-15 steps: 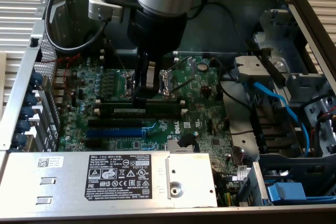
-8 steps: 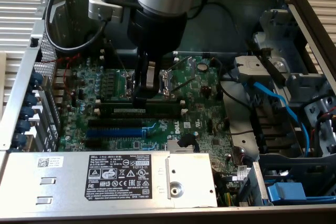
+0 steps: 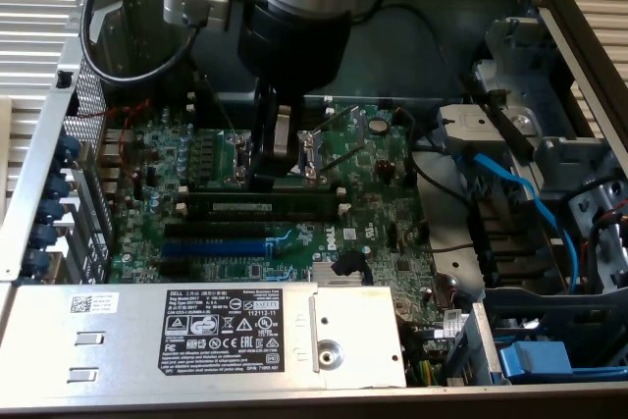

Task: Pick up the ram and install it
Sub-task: 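Insert the ram into the slot, then press down the ram until it locks into place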

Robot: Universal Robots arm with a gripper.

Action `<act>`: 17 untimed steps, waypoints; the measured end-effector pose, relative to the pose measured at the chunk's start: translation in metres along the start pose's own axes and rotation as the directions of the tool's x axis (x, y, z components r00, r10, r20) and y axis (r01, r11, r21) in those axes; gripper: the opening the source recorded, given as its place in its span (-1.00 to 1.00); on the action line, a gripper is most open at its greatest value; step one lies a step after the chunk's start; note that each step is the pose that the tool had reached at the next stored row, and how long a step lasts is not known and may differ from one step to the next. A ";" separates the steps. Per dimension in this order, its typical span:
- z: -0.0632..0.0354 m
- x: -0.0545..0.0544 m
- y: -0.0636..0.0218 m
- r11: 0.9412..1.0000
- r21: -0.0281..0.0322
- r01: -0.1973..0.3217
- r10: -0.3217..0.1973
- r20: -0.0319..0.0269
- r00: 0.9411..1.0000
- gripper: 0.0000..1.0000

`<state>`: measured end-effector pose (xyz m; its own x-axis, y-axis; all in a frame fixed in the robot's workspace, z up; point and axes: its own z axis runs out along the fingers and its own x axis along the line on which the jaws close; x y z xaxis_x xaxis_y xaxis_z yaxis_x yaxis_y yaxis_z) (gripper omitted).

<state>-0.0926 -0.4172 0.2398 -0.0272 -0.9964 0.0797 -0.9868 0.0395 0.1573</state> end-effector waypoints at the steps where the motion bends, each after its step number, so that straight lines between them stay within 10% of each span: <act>1: 0.0000 0.000 0.0000 1.000 0.000 0.000 0.000 0.000 1.000 -0.59; 17: -0.0001 0.000 0.0000 1.000 0.000 0.000 0.000 0.000 1.000 -0.76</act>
<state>-0.0926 -0.4172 0.2399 -0.0272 -0.9964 0.0799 -0.9867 0.0395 0.1574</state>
